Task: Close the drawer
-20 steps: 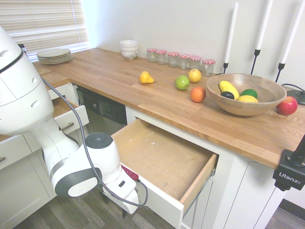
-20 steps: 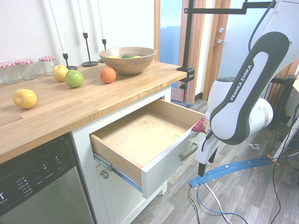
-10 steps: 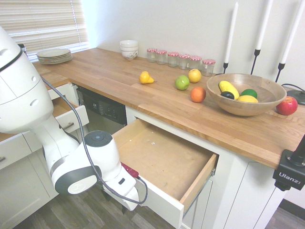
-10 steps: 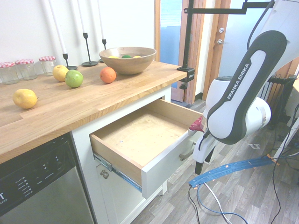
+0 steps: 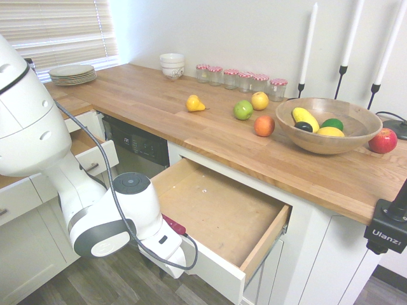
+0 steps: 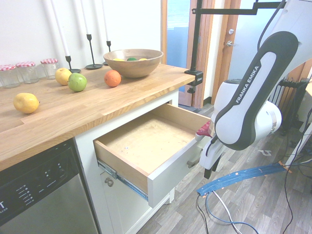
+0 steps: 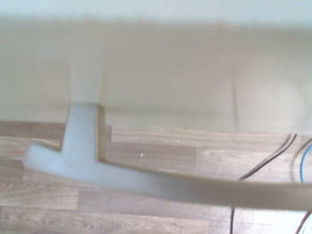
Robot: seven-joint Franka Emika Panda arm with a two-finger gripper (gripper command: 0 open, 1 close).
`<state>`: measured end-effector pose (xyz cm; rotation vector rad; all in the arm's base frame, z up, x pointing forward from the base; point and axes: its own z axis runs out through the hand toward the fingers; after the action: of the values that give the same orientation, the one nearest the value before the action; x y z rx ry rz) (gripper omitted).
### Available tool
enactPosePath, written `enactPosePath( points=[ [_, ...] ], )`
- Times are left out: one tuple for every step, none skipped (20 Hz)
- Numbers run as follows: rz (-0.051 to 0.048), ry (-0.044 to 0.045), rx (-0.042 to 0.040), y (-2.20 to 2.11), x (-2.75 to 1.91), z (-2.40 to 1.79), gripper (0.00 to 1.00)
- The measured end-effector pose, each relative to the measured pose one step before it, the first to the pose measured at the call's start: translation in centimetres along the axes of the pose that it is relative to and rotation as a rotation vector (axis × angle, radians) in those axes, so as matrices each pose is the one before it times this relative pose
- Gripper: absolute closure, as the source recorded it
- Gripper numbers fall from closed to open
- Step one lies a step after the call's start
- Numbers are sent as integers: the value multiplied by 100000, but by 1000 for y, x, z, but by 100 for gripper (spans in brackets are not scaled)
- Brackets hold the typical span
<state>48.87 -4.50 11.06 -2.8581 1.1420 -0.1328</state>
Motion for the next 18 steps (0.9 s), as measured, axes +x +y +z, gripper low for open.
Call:
enactPosePath(
  points=[
    [-59, 28, 201, -130, -12, -27, 100],
    [-127, 36, 185, -141, -21, -27, 100],
    [-160, 105, 160, -139, 1, -36, 100],
    [-164, 122, 157, -153, -2, -38, 100],
    [-57, 155, 190, -144, 28, -48, 100],
    [-16, 115, 149, -115, 23, -39, 100],
    [-51, 16, 53, -64, -8, -12, 100],
    [-13, 16, 30, -28, 10, -10, 100],
    [4, 57, 59, -31, 34, -19, 100],
    [3, 86, 71, -37, 49, -27, 100],
    [8, 74, 44, -18, 34, -17, 100],
    [3, 93, 71, -34, 46, -25, 100],
    [-6, 183, 159, -78, 88, -52, 100],
    [3, 247, 199, -96, 122, -64, 100],
    [6, 273, 213, -100, 131, -73, 100],
    [-15, 303, 258, -127, 144, -84, 100],
    [-30, 337, 298, -151, 159, -96, 100],
    [-39, 364, 295, -154, 168, -96, 100]
  ],
)
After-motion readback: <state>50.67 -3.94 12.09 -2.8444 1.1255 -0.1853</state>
